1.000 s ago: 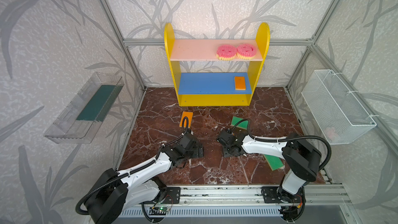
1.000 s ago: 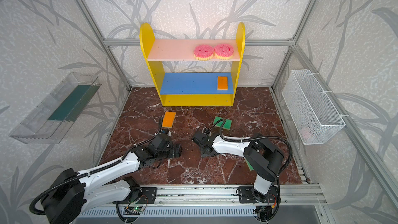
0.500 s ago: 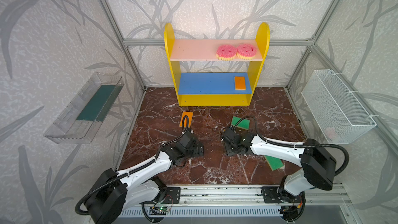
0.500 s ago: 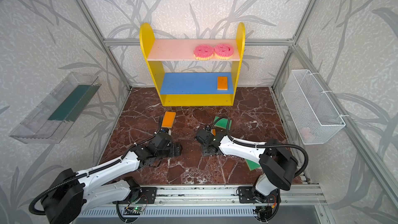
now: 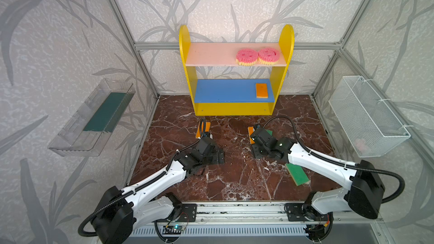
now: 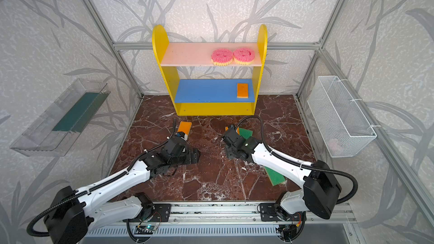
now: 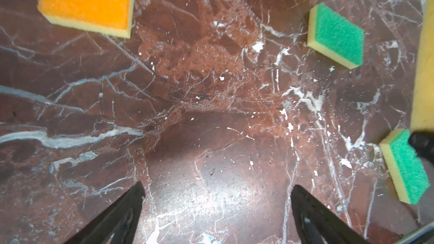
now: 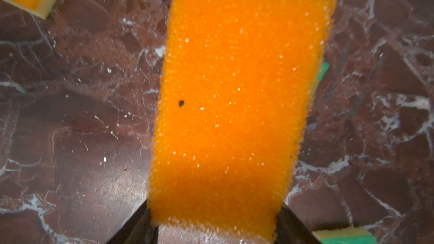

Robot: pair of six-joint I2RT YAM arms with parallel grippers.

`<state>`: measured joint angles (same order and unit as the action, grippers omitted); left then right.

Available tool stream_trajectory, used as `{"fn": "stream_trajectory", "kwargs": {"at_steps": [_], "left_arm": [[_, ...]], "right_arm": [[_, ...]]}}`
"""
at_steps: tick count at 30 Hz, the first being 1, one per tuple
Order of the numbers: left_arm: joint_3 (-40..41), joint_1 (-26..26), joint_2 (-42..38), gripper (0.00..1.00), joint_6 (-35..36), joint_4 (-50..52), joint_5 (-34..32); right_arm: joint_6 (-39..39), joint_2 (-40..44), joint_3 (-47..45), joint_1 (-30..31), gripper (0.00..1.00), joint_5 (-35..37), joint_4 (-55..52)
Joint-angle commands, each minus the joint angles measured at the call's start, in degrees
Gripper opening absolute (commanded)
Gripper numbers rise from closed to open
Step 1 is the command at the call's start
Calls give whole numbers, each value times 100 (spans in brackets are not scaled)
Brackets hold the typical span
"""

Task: Arrange cleaning sponges on a shelf
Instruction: Pick up the cleaning sponge at the center of the table, then place the cleaning sponge at the shelf.

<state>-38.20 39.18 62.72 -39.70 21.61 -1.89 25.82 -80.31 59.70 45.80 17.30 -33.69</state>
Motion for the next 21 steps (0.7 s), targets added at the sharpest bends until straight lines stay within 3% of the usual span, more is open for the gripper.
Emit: {"fn": "stream_trajectory", "kwargs": {"at_steps": [1, 9, 21], "left_arm": [[-302, -88, -74, 99, 175, 337, -115], [-780, -450, 81, 99, 461, 447, 142], [-1293, -926, 305, 99, 891, 508, 619]], "right_arm": [[-592, -61, 513, -270, 67, -66, 105], [-1156, -865, 1751, -1089, 67, -607, 285], [-1584, -2657, 3874, -1673, 67, -943, 179]]}}
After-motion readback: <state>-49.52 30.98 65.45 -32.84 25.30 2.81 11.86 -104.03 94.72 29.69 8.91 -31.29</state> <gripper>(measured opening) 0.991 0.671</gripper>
